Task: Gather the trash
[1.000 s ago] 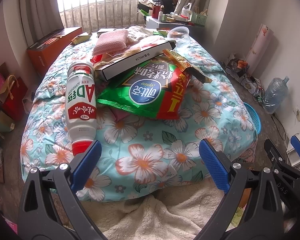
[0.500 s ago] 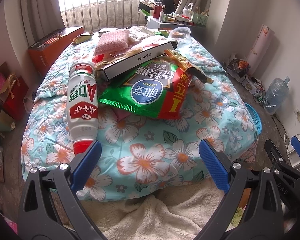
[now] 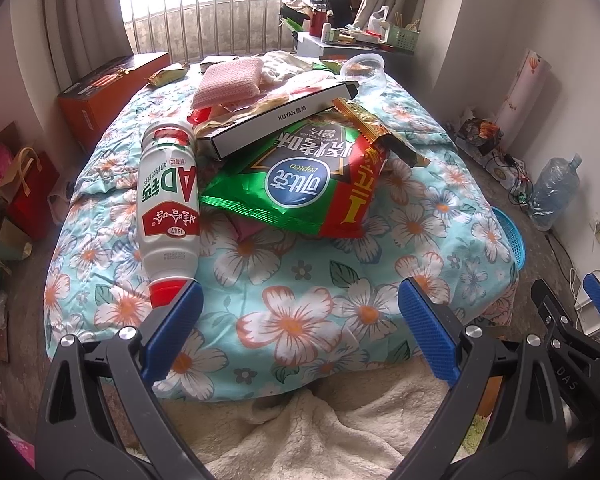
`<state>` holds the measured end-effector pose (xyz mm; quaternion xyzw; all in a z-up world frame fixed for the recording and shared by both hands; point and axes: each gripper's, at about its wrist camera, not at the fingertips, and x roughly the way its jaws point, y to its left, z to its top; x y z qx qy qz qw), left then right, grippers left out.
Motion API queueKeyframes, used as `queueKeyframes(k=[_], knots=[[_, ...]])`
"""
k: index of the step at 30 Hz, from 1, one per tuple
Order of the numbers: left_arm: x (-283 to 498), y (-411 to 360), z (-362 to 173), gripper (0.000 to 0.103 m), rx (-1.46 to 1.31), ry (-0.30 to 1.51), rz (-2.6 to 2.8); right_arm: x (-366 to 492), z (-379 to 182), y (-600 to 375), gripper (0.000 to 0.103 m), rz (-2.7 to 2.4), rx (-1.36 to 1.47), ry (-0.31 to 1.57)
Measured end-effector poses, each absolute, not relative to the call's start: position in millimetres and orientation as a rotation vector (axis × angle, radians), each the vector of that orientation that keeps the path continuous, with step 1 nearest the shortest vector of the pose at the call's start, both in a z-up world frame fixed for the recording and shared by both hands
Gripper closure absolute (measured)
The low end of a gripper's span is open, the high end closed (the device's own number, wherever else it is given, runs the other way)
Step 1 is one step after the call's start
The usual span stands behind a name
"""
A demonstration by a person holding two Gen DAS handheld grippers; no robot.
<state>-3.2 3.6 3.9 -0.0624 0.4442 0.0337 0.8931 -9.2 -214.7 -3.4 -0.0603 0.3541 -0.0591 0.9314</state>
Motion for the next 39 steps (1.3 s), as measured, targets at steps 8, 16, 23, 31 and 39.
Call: queueKeyframes(k=[8, 16, 23, 31, 39], knots=[[-3.3, 3.1, 4.1, 0.009, -0.129, 0.921, 0.068, -9.1, -3.7, -214.1, 0.006, -0.122, -0.125, 0.724], [-3.7, 9.4, 1.8, 0.009, -0.131, 0.927, 0.076, -9.2, -3.6, -213.1, 0.006, -0.119, -0.124, 0.725], [-3.5, 9.0, 1.8, 0.009, -0.130, 0.928, 0.075, -9.5, -4.7, -211.9, 0.006, -0.117, -0.121, 0.725], [-2.4, 9.6, 1.6, 0.009, -0.128, 0.929, 0.087, -6.7, -5.1, -209.1, 0.006, -0.103, -0.114, 0.724], [3.1, 17.6, 0.9, 0.009, -0.142, 0.931, 0.103, 3.7, -3.0, -199.7, 0.006, -0.073, -0.111, 0.714]])
